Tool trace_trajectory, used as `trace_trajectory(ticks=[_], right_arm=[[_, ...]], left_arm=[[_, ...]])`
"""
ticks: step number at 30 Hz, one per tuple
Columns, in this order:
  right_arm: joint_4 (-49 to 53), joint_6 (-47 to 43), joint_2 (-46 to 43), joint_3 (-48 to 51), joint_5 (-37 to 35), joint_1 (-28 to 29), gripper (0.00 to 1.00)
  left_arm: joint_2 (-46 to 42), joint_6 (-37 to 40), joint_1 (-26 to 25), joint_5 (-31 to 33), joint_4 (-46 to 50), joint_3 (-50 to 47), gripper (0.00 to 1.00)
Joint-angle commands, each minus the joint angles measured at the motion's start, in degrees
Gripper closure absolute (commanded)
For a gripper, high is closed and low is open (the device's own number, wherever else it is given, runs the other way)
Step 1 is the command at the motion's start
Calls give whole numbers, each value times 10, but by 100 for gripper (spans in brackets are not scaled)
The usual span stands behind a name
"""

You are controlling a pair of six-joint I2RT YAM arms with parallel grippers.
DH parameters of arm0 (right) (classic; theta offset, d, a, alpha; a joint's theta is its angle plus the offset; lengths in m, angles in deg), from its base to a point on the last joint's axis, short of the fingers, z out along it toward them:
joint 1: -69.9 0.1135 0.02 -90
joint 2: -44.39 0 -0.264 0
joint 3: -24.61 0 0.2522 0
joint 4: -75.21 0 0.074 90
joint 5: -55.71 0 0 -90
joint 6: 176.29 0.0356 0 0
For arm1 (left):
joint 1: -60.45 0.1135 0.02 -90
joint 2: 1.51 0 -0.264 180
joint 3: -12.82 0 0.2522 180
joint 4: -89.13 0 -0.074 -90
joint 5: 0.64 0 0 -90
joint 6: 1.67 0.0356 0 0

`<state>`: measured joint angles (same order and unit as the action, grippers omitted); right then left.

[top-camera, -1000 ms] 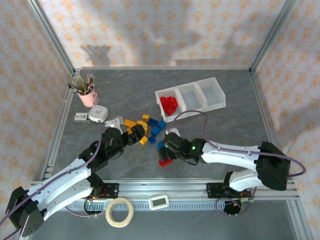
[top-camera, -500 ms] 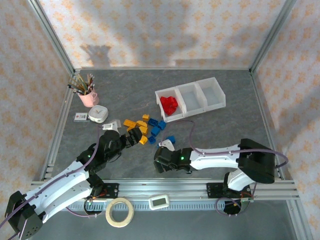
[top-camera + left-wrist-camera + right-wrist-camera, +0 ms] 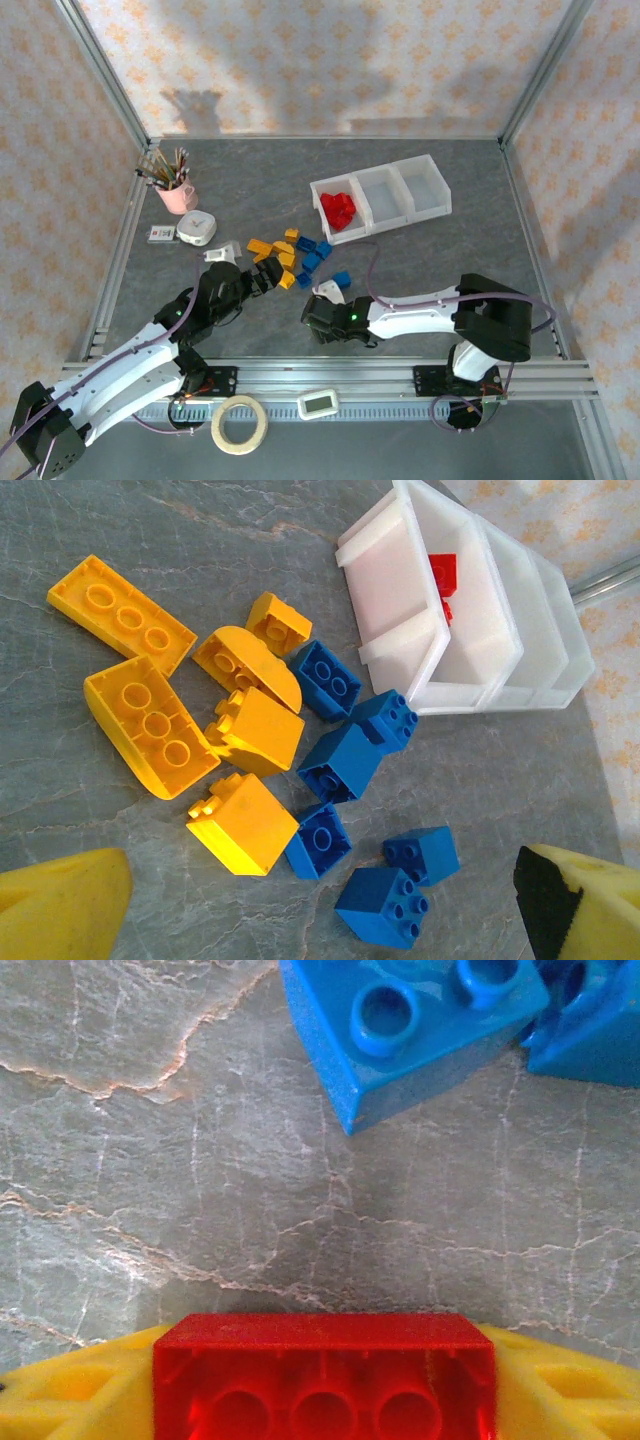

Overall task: Sort the legos into containers by color
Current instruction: Pick up the lego from the bottom-center of the table.

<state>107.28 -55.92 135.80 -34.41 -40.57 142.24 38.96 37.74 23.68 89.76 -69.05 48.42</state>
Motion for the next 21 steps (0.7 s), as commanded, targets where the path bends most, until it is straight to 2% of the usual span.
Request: trace_trajectory(ticks=[1,5,11,15,21], right_arm=[[-6,7,-5,-6,-25,3,37],[-8,13,-16,-4,-29,2,44],[11,15,-50,-19,-45,-11,48],[29,7,-86,-35,-48,-50,49],[38,-37,-120,-82,-54,-143,49]], left_arm=[[-4,-3,-4,10,3,-5,1],[-3,-1,-4,11,-3,-4,1],[3,14,-4,20,-9,12,1],[16,36,-3,30,-14,37,1],[65,77,6,30,-35,85,1]])
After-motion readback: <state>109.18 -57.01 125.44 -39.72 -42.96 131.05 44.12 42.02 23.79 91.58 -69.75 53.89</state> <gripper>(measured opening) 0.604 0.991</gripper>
